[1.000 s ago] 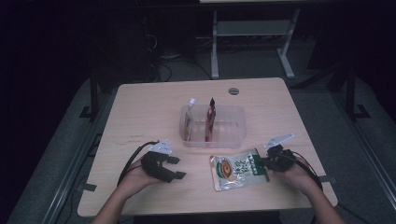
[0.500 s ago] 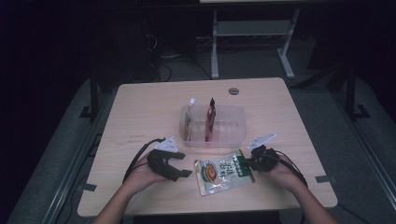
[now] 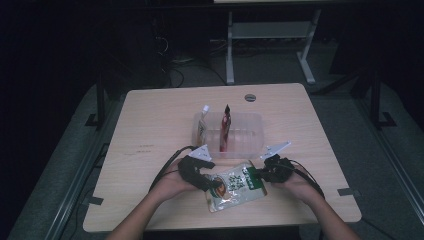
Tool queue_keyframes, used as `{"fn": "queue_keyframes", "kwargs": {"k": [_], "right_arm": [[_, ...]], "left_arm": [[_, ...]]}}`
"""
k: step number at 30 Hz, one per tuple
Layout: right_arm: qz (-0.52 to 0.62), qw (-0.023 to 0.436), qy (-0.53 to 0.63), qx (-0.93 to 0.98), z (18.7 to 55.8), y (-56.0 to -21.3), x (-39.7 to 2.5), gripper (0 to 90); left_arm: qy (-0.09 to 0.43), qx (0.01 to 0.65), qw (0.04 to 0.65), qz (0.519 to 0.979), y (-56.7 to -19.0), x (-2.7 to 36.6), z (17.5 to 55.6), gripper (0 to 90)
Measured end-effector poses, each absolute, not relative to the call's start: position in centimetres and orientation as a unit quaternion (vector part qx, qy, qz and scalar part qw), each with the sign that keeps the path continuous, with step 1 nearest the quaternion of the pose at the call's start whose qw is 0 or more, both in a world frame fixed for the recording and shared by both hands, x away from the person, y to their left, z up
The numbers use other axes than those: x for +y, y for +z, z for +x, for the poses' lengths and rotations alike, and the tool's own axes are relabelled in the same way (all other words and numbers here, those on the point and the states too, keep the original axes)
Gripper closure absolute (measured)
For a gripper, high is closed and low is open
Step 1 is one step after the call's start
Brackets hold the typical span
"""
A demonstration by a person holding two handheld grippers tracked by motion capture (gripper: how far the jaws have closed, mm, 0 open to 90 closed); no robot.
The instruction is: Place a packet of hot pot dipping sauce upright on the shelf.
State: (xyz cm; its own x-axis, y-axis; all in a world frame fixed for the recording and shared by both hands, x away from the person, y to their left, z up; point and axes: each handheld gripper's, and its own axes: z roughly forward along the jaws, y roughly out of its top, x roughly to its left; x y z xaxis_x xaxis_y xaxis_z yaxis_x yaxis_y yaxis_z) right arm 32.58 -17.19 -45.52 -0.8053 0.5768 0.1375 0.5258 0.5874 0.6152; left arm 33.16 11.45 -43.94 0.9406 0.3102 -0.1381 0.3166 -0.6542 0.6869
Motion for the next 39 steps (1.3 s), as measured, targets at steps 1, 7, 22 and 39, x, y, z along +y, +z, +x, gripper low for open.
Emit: {"fn": "queue_keyframes", "kwargs": {"k": [1,7,22,39], "right_arm": [[0.309,0.037,0.335,0.889,32.6,-45.4,-17.3,79.7],[0.33,0.033,0.359,0.872,32.3,-44.8,-18.3,56.2],[0.362,0.044,0.383,0.849,32.0,-44.2,-20.2,44.0],[0.33,-0.016,0.438,0.836,31.7,-43.9,-20.5,41.6]], "left_arm": [[-0.004,0.171,0.373,0.912,-44.1,11.1,33.2,24.6],[-0.017,0.17,0.352,0.92,-45.5,10.3,33.2,26.1],[-0.016,0.147,0.344,0.927,-46.0,10.2,33.2,70.6],[0.005,0.092,0.393,0.915,-43.4,11.7,32.3,89.5]]}}
